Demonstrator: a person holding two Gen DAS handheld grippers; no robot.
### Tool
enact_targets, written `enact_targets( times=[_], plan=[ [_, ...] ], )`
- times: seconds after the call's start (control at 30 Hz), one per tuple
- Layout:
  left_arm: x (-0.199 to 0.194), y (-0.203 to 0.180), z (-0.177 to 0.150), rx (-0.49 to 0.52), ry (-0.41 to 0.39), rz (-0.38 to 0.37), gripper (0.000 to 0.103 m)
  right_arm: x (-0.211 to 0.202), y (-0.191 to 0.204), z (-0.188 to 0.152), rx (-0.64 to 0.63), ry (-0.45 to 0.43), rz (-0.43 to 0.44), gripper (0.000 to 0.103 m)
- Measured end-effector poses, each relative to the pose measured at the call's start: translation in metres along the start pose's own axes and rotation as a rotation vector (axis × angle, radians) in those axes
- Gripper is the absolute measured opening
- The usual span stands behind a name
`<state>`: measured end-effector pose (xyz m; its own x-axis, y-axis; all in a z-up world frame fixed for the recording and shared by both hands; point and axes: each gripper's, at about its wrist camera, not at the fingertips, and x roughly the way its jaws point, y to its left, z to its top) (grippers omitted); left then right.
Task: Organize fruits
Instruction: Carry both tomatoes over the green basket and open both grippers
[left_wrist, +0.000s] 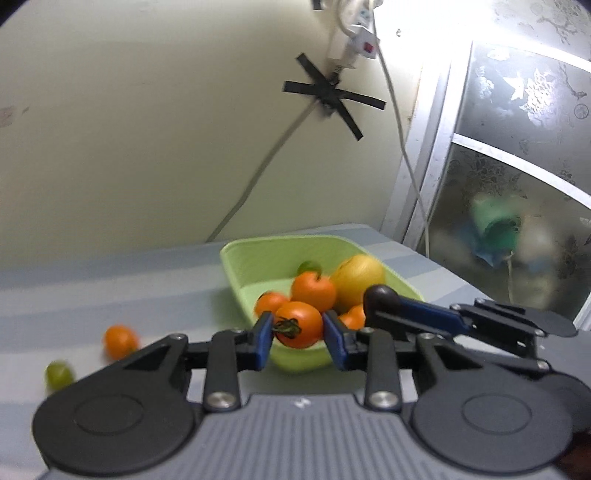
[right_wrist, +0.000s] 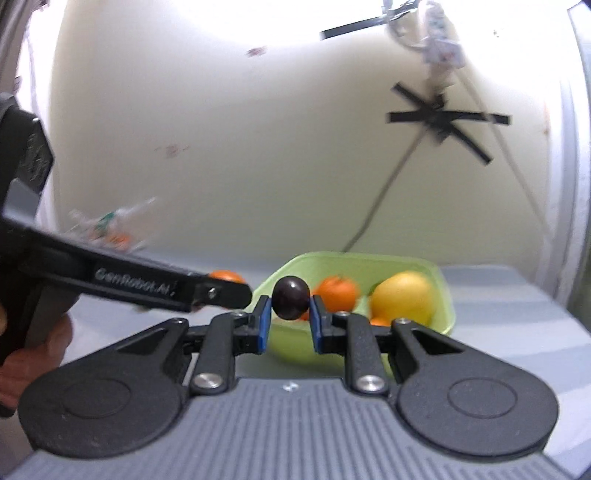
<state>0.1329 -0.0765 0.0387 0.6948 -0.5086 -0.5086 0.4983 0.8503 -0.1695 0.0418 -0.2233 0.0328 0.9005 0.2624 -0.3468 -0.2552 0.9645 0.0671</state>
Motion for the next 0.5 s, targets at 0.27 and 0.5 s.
enact_targets(
  times=[0.27,0.5],
  plan=[
    [0.046,-0.005,0.004,-0.002,0.048,0.045,0.034,0.028,-0.034,-0.006,0.083,0.007,-0.076,0.029],
    [0.033,0.002,0.004,-0.014,0.007,0.050,0.039,0.017,-0.042,-0.008,0.097,-0.050,-0.136,0.041]
  ],
)
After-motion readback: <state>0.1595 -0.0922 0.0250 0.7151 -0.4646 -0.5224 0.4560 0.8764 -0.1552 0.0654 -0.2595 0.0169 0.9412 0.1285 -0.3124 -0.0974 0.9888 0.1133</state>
